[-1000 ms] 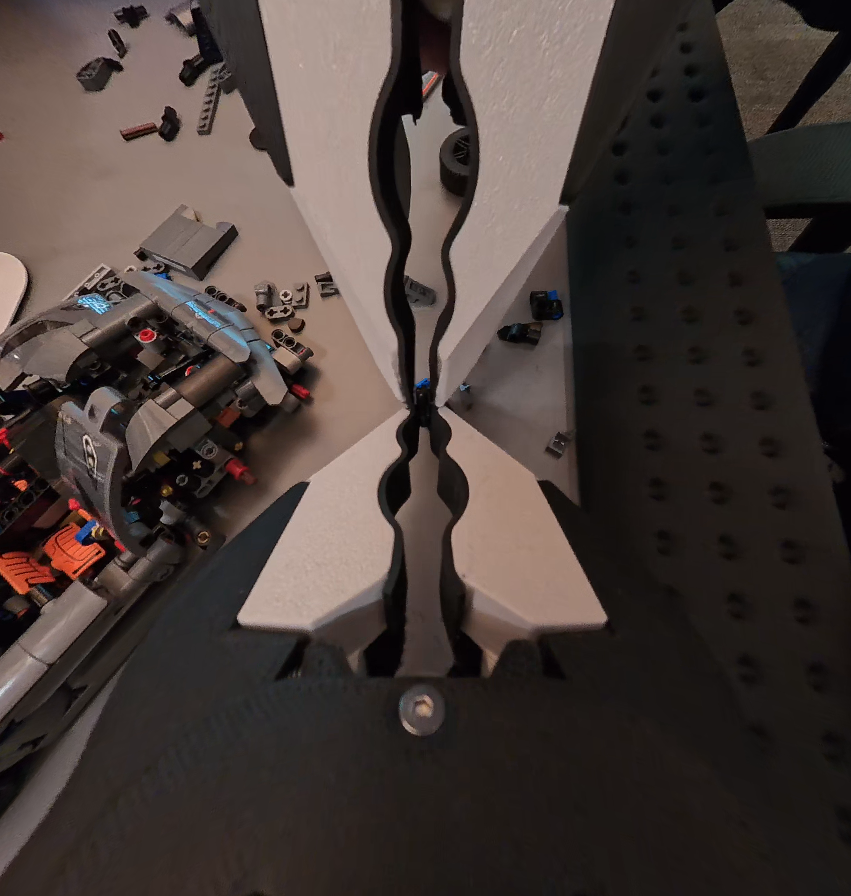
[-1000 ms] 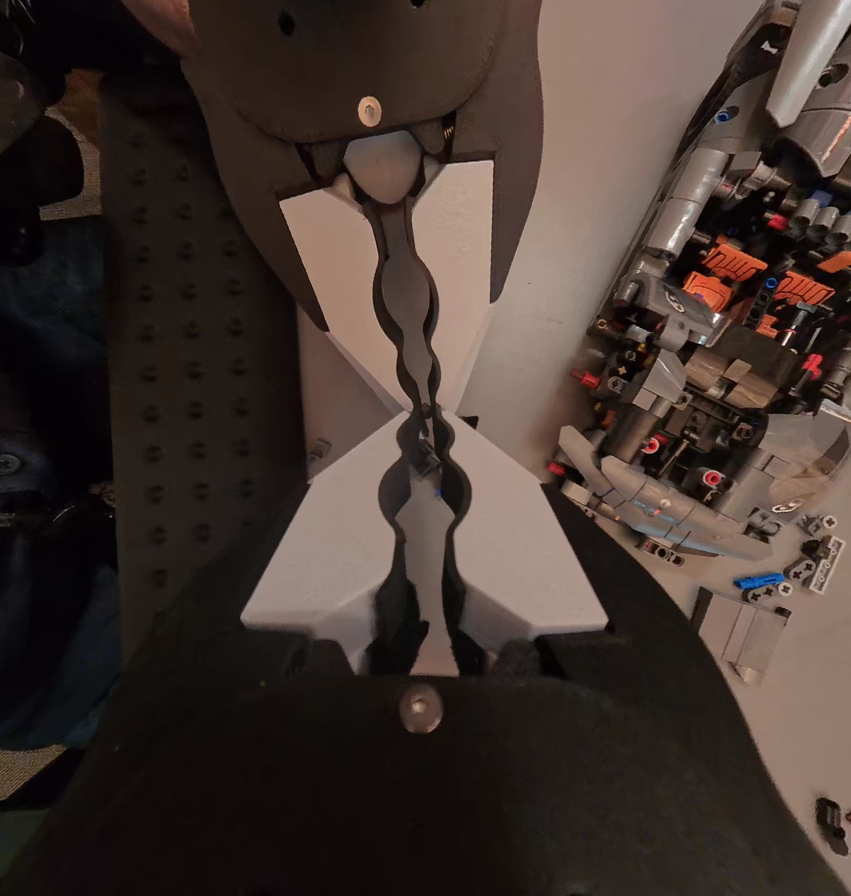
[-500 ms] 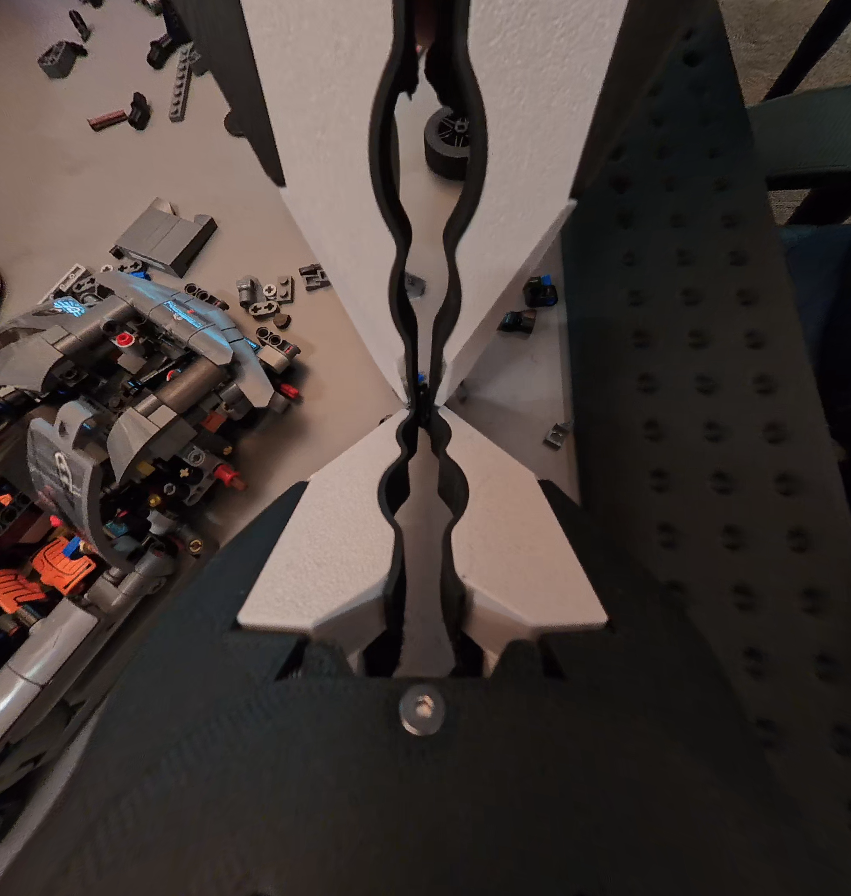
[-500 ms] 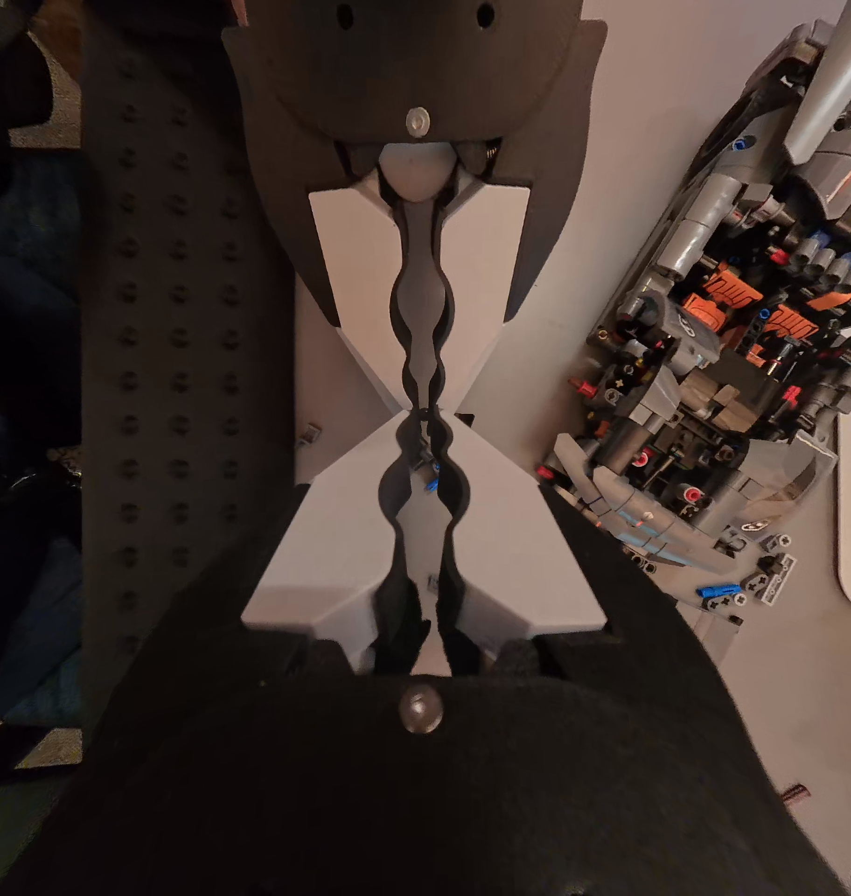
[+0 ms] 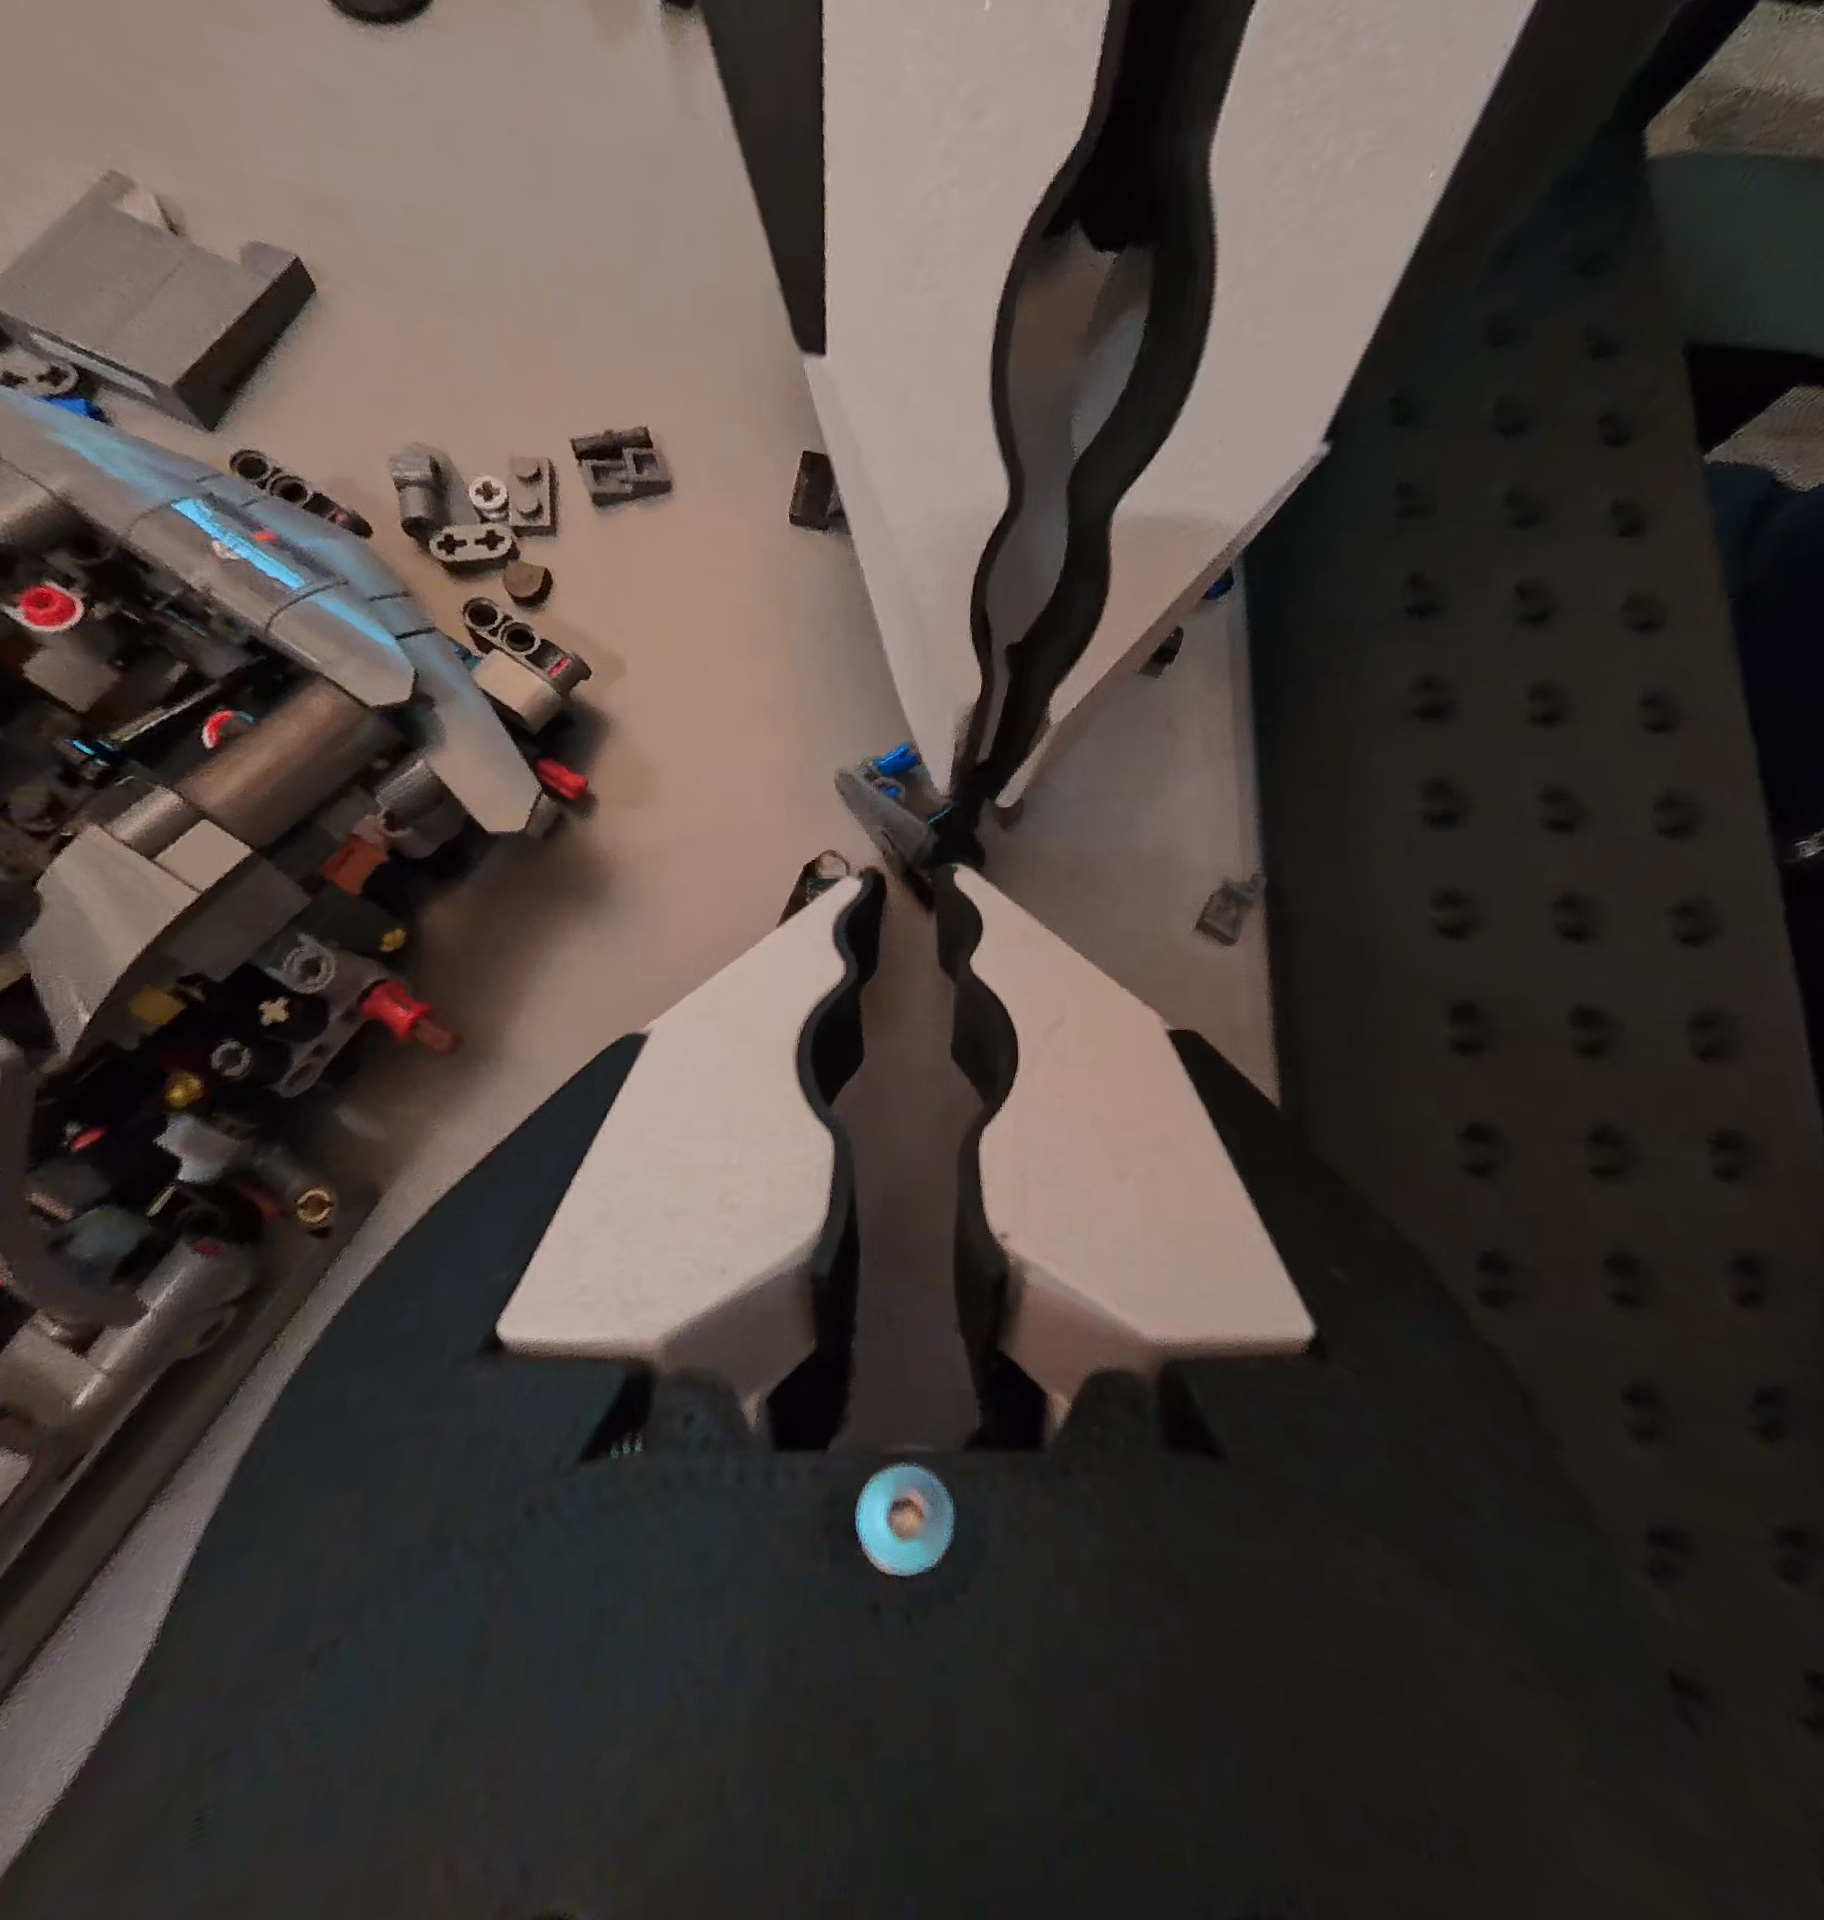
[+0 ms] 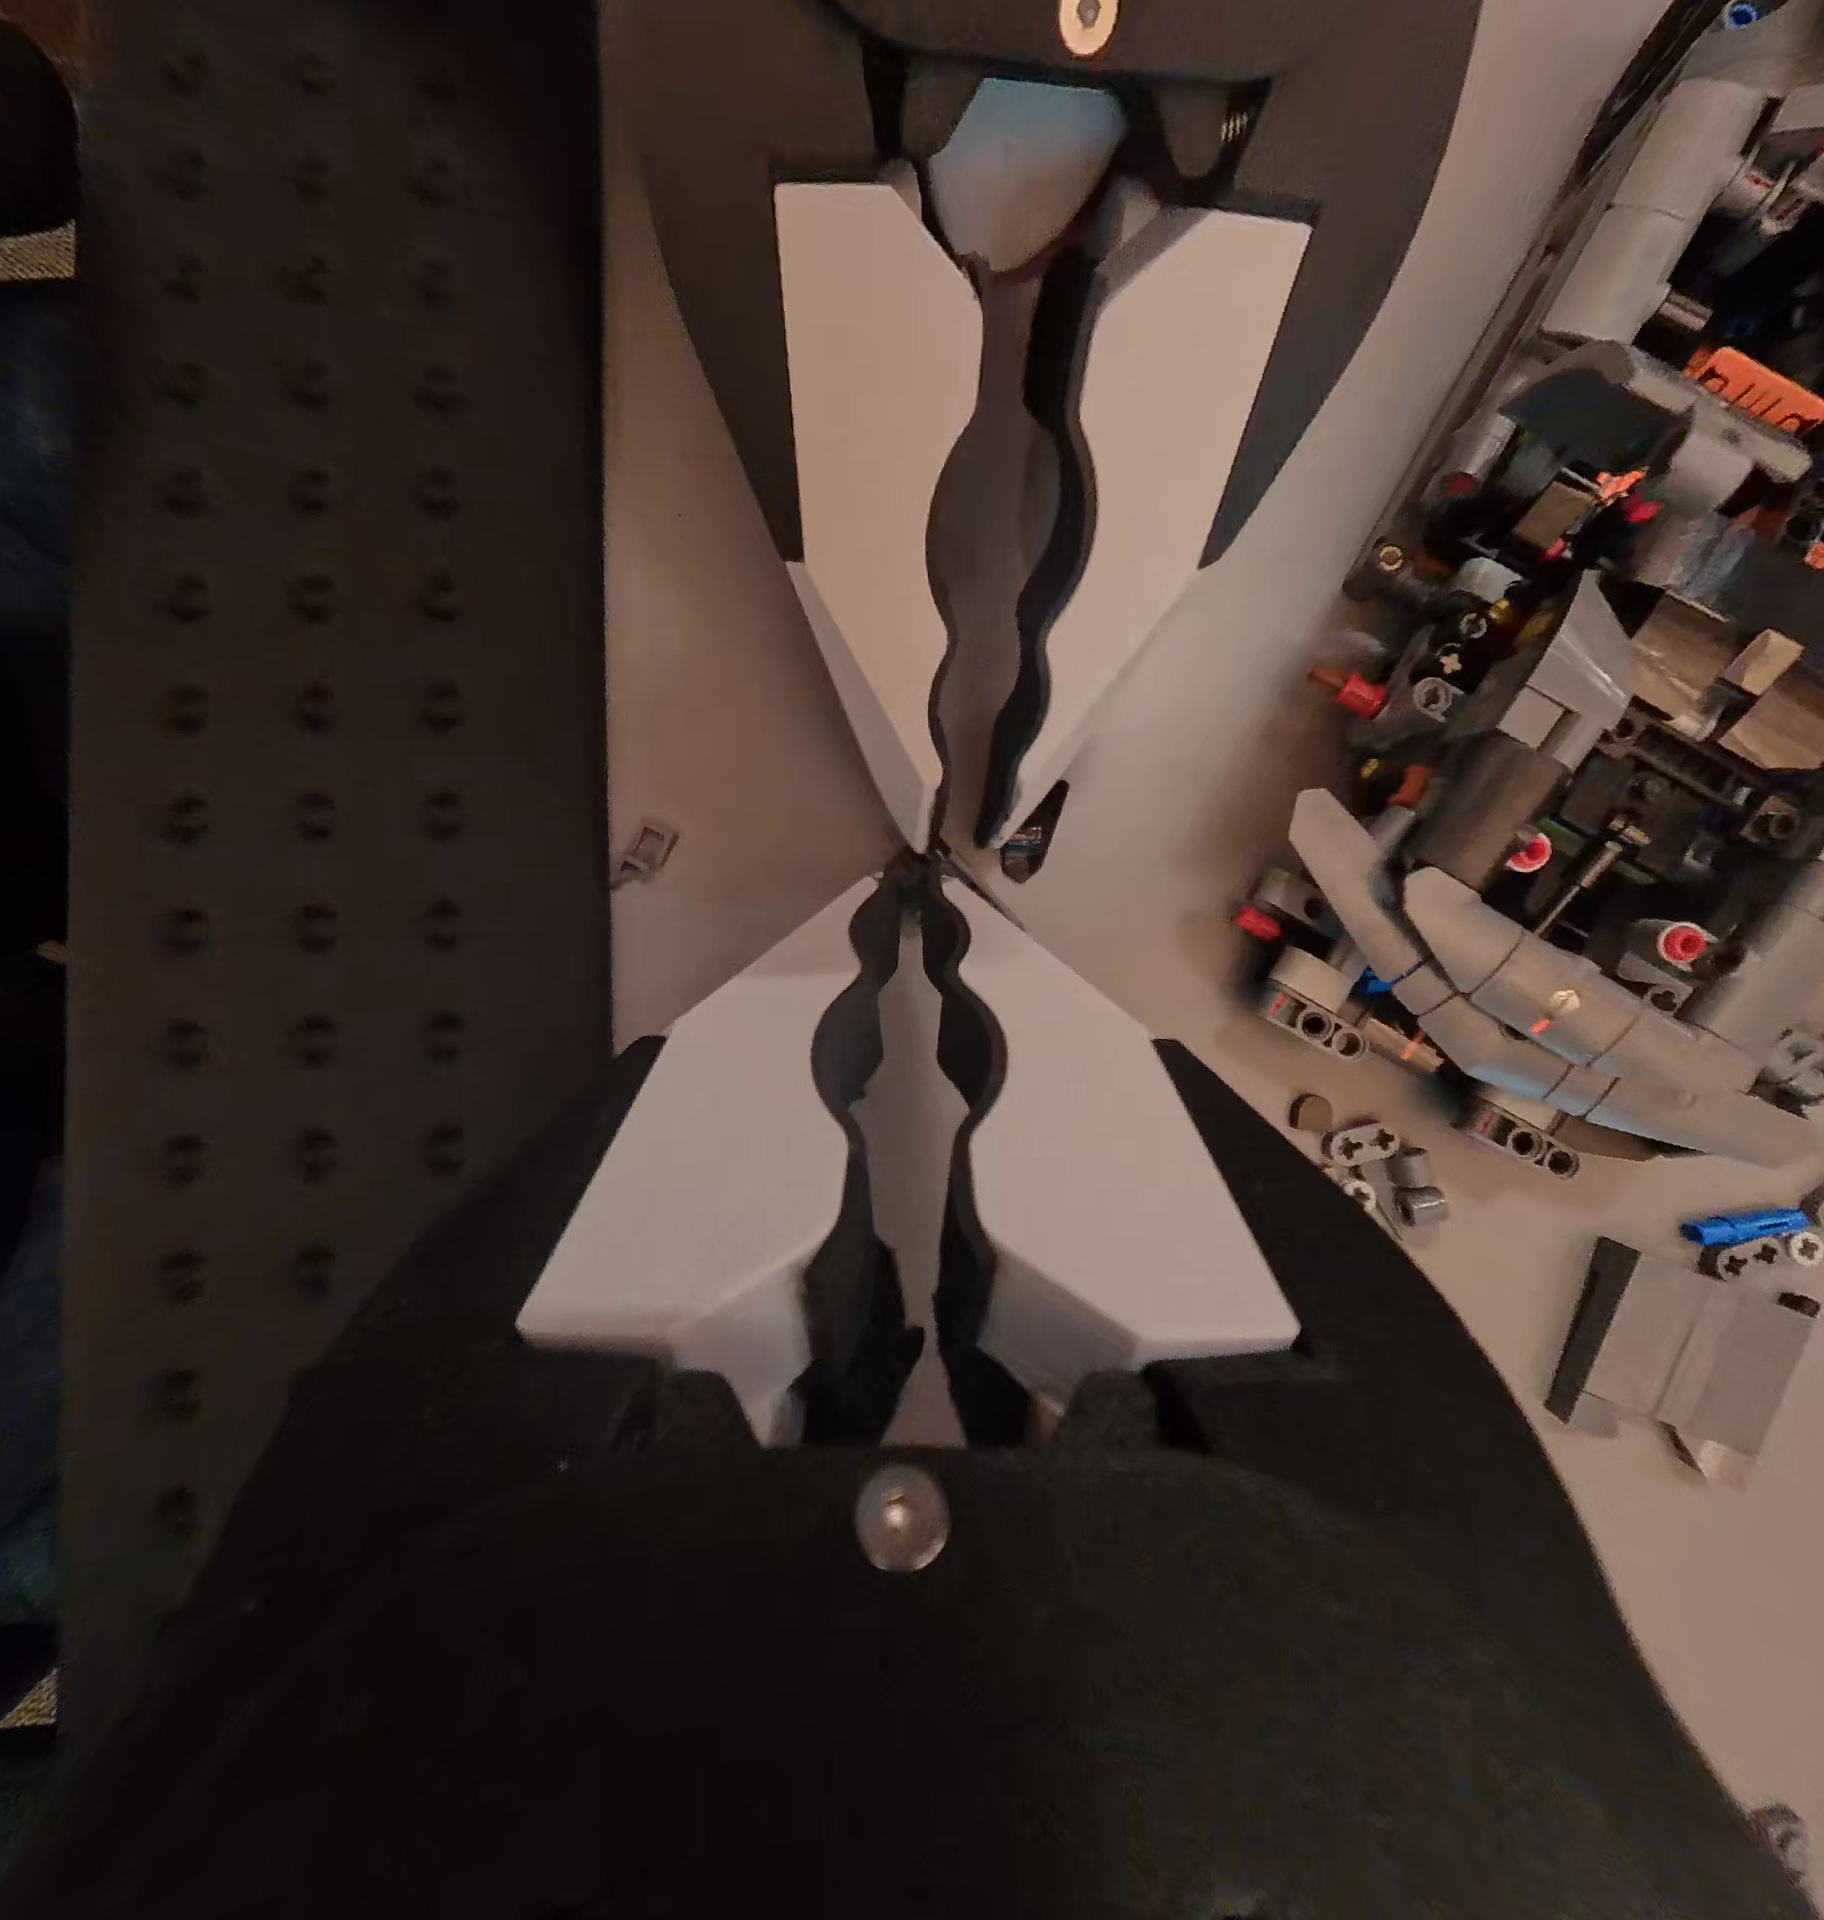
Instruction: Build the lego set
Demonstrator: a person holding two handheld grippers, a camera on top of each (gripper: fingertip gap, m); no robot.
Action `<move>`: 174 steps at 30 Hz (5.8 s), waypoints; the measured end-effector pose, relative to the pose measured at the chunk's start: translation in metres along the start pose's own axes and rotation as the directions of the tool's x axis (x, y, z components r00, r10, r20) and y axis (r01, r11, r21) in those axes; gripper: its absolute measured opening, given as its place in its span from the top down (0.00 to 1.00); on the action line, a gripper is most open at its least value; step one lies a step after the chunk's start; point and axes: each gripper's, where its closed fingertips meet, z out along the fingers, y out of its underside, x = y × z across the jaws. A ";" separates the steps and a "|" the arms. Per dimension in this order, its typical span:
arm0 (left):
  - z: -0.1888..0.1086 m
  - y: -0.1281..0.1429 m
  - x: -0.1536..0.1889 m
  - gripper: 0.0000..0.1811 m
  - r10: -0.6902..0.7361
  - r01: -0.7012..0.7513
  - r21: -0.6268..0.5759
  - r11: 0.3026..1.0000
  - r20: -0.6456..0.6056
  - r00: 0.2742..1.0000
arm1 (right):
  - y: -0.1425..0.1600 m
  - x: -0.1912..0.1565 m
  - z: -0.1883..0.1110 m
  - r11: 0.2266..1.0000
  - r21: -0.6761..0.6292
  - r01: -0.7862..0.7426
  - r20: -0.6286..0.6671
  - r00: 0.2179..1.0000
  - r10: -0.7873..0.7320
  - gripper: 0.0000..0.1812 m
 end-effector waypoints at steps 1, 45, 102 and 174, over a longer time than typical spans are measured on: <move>0.000 0.000 -0.001 0.96 -0.005 0.005 0.001 1.000 -0.002 1.000 | 0.000 0.000 0.000 1.000 0.003 0.001 0.000 1.000 -0.001 0.99; 0.003 -0.009 0.007 1.00 -0.010 0.014 0.078 0.997 -0.060 0.998 | 0.005 -0.008 0.000 0.954 -0.217 0.207 -0.005 0.977 -0.213 0.99; -0.012 -0.002 -0.015 1.00 -0.075 0.077 0.114 0.990 -0.025 0.997 | 0.041 0.017 -0.051 0.987 -0.075 -0.145 -0.143 0.981 0.133 0.88; -0.004 0.009 -0.020 1.00 0.035 -0.037 0.049 0.998 0.054 0.998 | 0.063 -0.036 -0.037 0.997 -0.042 -0.067 0.074 0.995 0.070 1.00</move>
